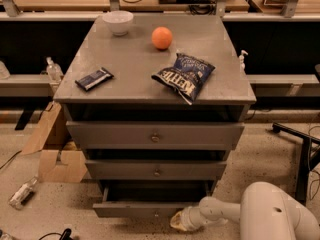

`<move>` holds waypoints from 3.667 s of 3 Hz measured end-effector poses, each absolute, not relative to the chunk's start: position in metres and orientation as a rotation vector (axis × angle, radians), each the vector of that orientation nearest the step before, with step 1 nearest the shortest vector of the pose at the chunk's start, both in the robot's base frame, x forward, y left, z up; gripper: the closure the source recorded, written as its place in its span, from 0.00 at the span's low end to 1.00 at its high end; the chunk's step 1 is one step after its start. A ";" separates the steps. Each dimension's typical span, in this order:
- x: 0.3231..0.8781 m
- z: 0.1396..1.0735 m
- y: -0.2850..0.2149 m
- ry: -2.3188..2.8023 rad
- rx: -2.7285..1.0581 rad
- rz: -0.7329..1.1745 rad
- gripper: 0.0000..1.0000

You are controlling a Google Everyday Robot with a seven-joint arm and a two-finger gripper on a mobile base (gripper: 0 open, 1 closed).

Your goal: Close bottom drawer

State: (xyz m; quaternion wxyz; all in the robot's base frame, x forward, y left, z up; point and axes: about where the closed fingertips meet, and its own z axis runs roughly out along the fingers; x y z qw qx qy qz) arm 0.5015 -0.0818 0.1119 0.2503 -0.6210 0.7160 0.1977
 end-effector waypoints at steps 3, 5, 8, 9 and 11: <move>0.526 0.105 -0.089 1.976 -1.667 0.539 1.00; 0.550 0.102 -0.098 1.993 -1.642 0.531 1.00; 0.577 0.102 -0.108 2.002 -1.612 0.512 0.61; 0.576 0.101 -0.107 2.002 -1.614 0.516 0.39; 0.572 0.099 -0.103 1.999 -1.622 0.519 0.17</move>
Offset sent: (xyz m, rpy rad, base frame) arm 0.1976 -0.0547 -0.0249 -0.0172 0.0059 -0.1480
